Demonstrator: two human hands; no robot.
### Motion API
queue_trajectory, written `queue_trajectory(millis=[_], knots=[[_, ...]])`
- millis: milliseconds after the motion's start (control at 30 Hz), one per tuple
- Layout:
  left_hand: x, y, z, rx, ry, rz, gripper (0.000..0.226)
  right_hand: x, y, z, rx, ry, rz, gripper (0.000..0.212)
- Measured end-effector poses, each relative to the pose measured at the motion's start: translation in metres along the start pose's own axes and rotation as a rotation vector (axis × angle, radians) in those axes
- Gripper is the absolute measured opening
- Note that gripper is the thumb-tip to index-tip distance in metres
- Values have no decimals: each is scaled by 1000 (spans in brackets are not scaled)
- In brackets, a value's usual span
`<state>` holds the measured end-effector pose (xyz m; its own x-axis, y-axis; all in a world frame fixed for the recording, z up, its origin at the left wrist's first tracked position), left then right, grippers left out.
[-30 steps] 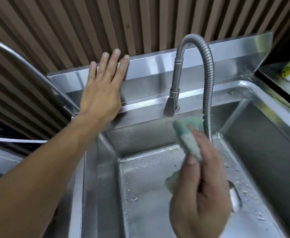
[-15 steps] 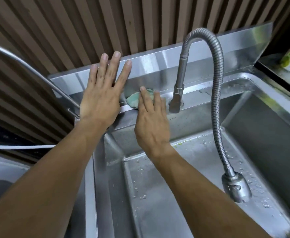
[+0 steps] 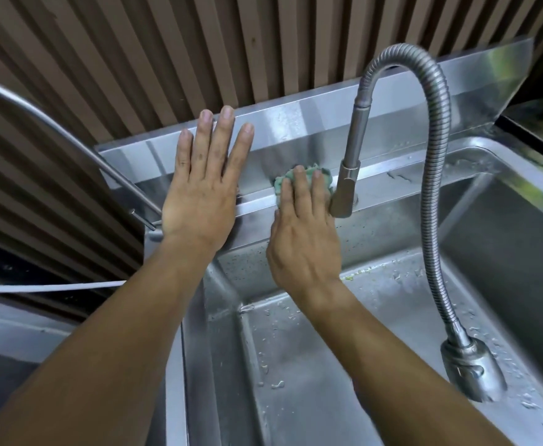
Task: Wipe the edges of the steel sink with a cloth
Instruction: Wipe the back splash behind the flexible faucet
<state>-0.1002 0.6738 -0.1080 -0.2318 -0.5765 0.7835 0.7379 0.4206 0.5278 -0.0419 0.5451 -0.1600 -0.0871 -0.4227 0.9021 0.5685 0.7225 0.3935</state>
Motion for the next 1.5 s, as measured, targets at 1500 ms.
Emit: queue_trajectory(millis=[1500], knots=[[10, 68, -84, -419, -199, -209, 62, 43, 20, -173, 499, 195, 142, 41]])
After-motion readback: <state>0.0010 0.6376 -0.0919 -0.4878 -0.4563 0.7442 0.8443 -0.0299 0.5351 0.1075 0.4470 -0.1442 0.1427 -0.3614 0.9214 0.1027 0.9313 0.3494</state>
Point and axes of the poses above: each hand's wrist, its own y-axis towards the middle knuckle, its own x-axis out of the back of the hand, z = x × y, the point moved 3 cm from there along y, towards the middle knuckle, and after that the axes turned 14 degrees about x, right-handed, at the moved point
